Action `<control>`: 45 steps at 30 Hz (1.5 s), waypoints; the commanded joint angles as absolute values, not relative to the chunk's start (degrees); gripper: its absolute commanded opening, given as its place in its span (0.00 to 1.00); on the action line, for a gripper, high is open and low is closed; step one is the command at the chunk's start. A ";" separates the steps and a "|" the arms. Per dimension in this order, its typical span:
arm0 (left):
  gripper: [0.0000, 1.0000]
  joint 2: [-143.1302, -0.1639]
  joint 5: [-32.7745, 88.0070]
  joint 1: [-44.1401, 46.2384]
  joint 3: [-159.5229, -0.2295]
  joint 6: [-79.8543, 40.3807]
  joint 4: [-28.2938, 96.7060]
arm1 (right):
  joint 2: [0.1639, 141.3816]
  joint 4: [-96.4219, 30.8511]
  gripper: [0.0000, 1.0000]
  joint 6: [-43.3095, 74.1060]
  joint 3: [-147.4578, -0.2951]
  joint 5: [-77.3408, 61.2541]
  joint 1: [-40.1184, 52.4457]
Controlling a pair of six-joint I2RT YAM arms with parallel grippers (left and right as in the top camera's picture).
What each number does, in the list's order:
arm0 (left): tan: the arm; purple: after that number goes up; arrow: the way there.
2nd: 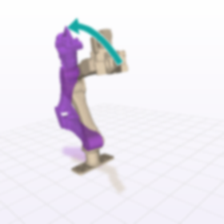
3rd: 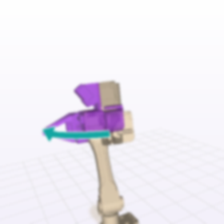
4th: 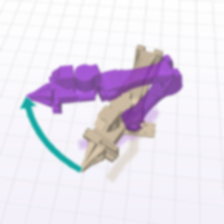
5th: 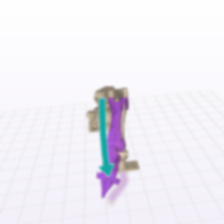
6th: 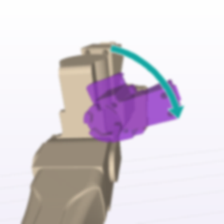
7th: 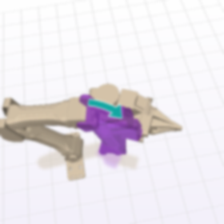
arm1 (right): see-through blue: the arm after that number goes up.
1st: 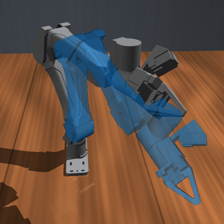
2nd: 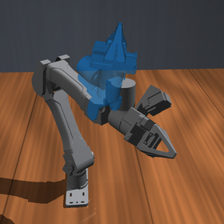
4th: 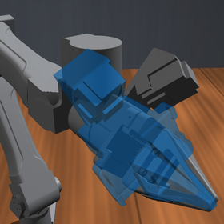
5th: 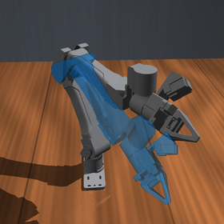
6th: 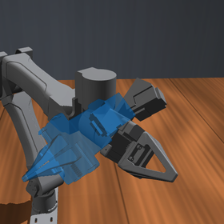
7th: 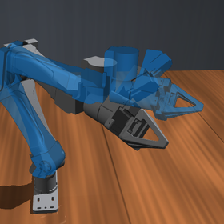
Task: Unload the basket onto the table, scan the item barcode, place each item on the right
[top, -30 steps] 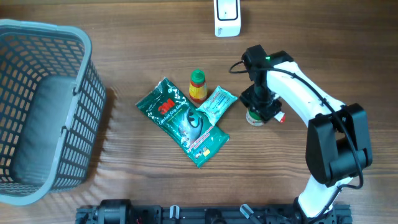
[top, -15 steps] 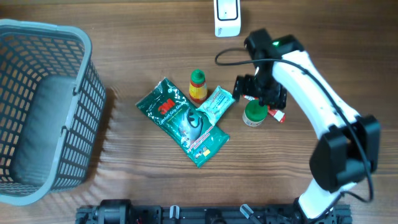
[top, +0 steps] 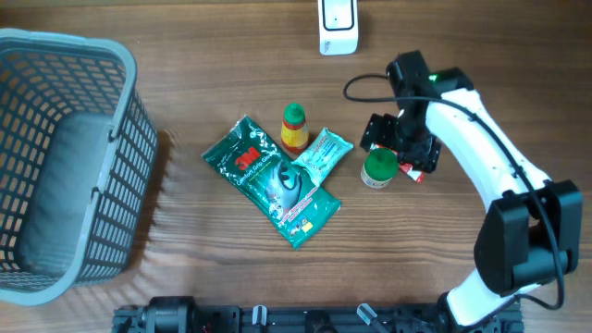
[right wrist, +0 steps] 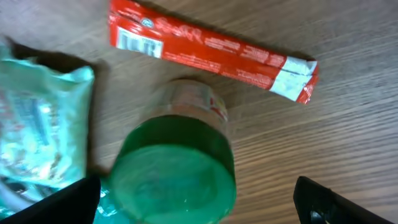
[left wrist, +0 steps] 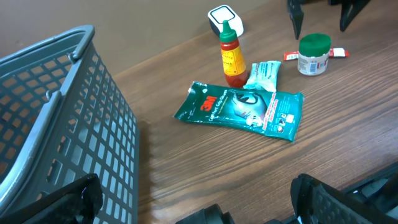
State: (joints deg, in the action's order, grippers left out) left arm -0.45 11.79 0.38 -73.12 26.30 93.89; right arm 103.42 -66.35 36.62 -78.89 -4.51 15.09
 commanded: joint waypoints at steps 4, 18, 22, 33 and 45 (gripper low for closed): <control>1.00 -0.27 11.68 0.54 -73.23 26.61 93.76 | 104.55 -63.33 1.00 37.69 -77.12 -5.74 16.86; 1.00 -0.27 11.68 0.54 -73.23 26.61 93.76 | 111.46 -57.89 0.85 40.66 -75.05 -4.71 17.19; 1.00 -0.27 11.68 0.54 -73.23 26.61 93.76 | 111.46 -54.76 0.82 42.39 -71.40 -3.90 17.19; 1.00 -0.27 11.66 0.54 -73.23 26.61 93.76 | 111.55 -49.63 0.62 45.41 -67.48 -2.94 17.19; 1.00 -0.27 11.68 0.54 -73.23 26.61 93.76 | 108.64 -67.85 0.56 34.50 -76.29 -23.73 17.23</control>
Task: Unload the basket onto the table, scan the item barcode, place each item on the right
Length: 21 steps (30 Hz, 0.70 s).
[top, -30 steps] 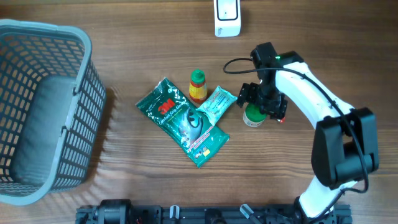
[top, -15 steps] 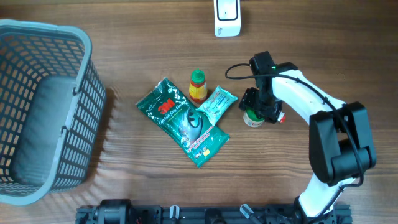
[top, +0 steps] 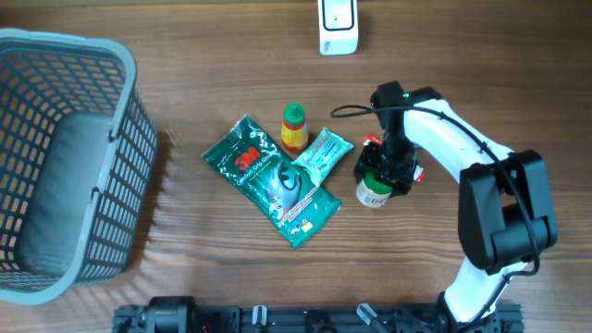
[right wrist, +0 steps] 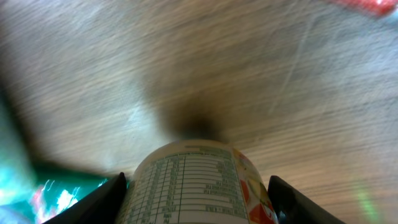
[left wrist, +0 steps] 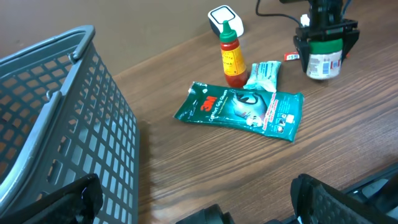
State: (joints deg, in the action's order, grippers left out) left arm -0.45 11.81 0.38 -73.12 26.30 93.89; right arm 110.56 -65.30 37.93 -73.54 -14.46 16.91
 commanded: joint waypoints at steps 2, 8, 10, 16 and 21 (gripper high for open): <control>1.00 -0.27 11.68 0.54 -73.23 26.61 93.76 | 107.53 -70.63 0.55 34.50 -76.29 -25.63 17.82; 1.00 -0.27 11.68 0.54 -73.23 26.61 93.76 | 106.48 -78.13 0.54 34.50 -76.29 -28.97 25.30; 1.00 -0.27 11.66 0.54 -73.23 26.61 93.76 | 106.48 -78.74 0.54 34.63 -76.29 -32.84 29.52; 1.00 -0.27 11.68 0.54 -73.23 26.61 93.76 | 106.26 -78.67 0.52 36.82 -76.29 -36.56 37.21; 1.00 -0.27 11.68 0.54 -73.23 26.61 93.76 | 104.88 -78.22 0.52 38.76 -76.29 -36.53 38.68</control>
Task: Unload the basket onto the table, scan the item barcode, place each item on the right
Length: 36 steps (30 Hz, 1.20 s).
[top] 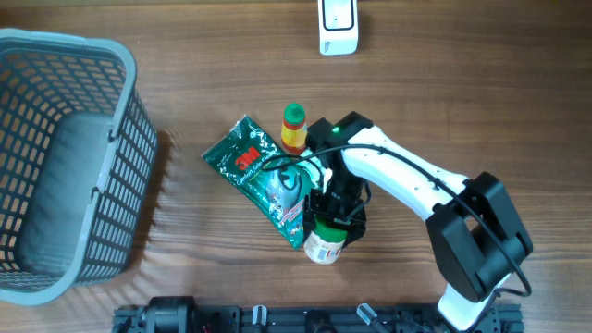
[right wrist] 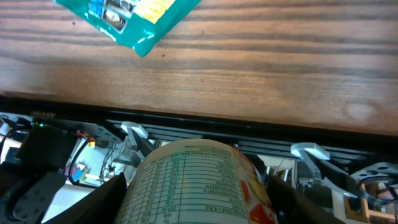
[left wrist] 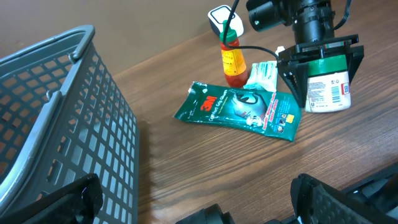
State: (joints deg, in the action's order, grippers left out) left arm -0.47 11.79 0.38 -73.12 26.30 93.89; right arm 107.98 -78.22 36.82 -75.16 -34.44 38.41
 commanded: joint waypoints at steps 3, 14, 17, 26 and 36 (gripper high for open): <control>1.00 -0.27 11.68 0.54 -73.23 26.61 93.76 | 103.42 -77.71 0.52 39.00 -76.29 -36.56 38.68; 1.00 -0.27 11.68 0.54 -73.23 26.61 93.76 | 83.44 -74.54 0.52 44.82 -76.29 -18.15 38.50; 1.00 -0.27 11.68 0.54 -73.23 26.61 93.76 | 79.46 -70.74 0.51 45.17 -76.29 -9.26 37.91; 1.00 -0.27 11.68 0.54 -73.23 26.61 93.76 | 78.43 -53.17 0.43 44.97 -76.27 14.72 35.83; 1.00 -0.27 11.68 0.54 -73.23 26.61 93.76 | 87.15 -30.20 0.38 35.40 -76.27 28.47 30.72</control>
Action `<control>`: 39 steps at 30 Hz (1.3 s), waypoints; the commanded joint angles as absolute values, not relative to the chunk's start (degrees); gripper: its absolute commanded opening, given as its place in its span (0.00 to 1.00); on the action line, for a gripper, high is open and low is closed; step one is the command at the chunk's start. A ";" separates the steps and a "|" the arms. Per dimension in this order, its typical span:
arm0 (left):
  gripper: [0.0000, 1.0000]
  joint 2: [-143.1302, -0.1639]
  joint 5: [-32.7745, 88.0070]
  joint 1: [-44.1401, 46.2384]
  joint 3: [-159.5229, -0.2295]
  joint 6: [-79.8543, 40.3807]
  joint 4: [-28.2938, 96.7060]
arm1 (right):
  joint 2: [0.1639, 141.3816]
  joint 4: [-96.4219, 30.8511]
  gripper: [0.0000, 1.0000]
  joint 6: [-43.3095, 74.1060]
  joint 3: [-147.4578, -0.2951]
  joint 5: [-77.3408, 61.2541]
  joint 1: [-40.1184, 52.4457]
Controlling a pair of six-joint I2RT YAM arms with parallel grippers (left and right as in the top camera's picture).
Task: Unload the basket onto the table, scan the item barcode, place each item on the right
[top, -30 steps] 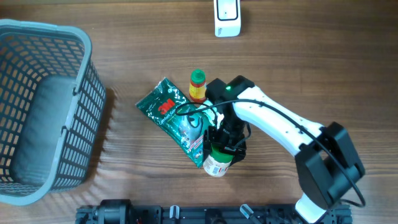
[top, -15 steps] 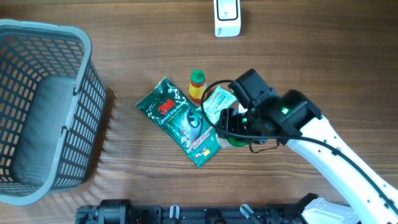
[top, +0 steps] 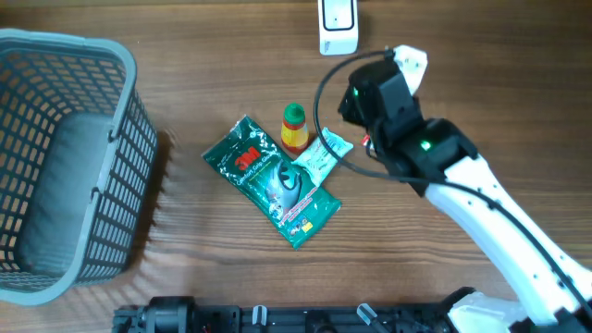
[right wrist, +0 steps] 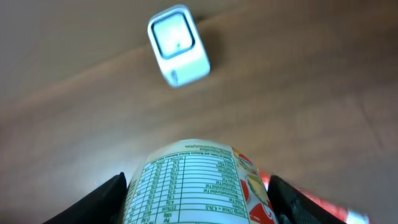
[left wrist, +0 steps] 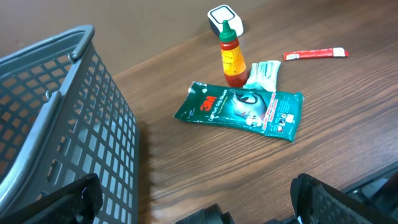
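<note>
My right gripper [right wrist: 198,193] is shut on a green-lidded jar [right wrist: 196,183], whose white nutrition label faces the wrist camera. The white barcode scanner [right wrist: 179,45] lies on the wood beyond the jar. In the overhead view the right arm is raised high, and the jar's pale end [top: 410,61] shows to the right of the scanner [top: 338,26]. The jar's lid is hidden. My left gripper [left wrist: 199,208] stands open low at the table's front, far from the jar, with nothing between its fingers.
A grey wire basket [top: 55,166] fills the left side. In the middle lie a green 3M packet [top: 273,180], a red sauce bottle [top: 294,128] and a small teal packet [top: 324,153]. A red sachet [left wrist: 314,55] lies to the right of them.
My right gripper was holding the jar low near the table's front edge, by the green packet. Now it holds the jar high at the back, near the scanner. The left arm has not moved.
My right gripper was open above the jar, which stood beside the red sachet. Then it was shut on the jar there. Then it held the jar at the front of the table, and now holds it up by the scanner.
</note>
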State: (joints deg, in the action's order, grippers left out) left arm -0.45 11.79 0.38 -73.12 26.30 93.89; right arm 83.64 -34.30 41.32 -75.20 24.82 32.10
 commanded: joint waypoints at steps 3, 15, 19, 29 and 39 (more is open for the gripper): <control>1.00 -0.27 11.68 0.54 -73.23 26.61 93.76 | 93.12 -19.31 0.39 27.73 -76.27 28.47 29.02; 1.00 -0.27 11.68 0.54 -73.23 26.61 93.76 | 120.51 36.14 0.42 14.20 -76.53 19.16 23.27; 1.00 -0.27 11.68 0.54 -73.23 26.61 93.76 | 128.20 44.42 0.41 12.03 -80.62 19.09 21.82; 1.00 -0.27 11.68 0.54 -73.23 26.61 93.76 | 140.31 40.99 0.40 11.75 -98.04 15.29 20.51; 1.00 -0.27 11.68 0.54 -73.23 26.61 93.76 | 132.14 32.80 0.40 10.50 -98.04 15.35 19.42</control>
State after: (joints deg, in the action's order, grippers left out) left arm -0.47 11.81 0.38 -73.12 26.30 93.89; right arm 139.46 35.88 11.68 -96.16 16.05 20.40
